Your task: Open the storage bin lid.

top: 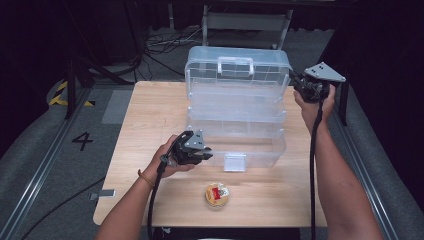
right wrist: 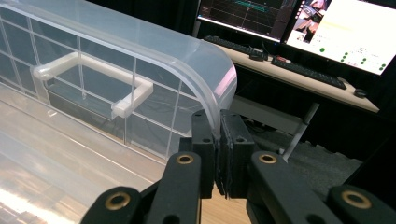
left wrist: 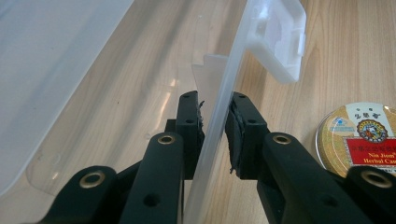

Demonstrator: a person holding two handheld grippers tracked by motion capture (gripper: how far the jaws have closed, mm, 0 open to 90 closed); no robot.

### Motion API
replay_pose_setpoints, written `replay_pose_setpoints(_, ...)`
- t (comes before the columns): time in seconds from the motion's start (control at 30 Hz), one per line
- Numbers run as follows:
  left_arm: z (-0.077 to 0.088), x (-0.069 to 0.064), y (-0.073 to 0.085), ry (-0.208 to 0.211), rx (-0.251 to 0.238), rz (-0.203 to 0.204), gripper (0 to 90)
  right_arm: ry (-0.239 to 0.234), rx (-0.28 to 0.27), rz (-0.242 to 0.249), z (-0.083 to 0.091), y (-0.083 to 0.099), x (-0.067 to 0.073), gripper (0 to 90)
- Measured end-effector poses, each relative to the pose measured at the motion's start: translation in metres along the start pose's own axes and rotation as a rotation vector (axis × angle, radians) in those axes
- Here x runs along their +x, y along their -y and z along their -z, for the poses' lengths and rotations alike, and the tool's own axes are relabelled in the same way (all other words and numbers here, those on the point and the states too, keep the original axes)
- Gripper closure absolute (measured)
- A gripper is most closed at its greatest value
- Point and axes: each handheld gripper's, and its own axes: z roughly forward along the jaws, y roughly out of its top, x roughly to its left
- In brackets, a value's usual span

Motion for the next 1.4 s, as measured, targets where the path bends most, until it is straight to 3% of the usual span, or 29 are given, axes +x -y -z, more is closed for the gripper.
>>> replay_pose_setpoints(0.63, 0.0, -0.001, 0.002, 0.0, -0.014, 0.017, 75.7, -0.06, 0.028, -0.082, -0.029, -0.004, -0.018, 86.1)
replay_pose_setpoints(0.87, -0.001, 0.0, 0.002, 0.0, -0.015, 0.02, 75.6, -0.076, 0.058, -0.116, -0.047, -0.007, -0.025, 86.1)
replay_pose_setpoints(1.07, -0.001, -0.001, 0.002, -0.002, -0.013, 0.021, 75.4, -0.089, 0.08, -0.096, -0.059, -0.007, -0.03, 85.5)
replay_pose_setpoints(1.4, -0.001, -0.002, 0.002, -0.009, -0.019, 0.036, 74.3, -0.109, 0.119, -0.124, -0.075, -0.007, -0.038, 85.5)
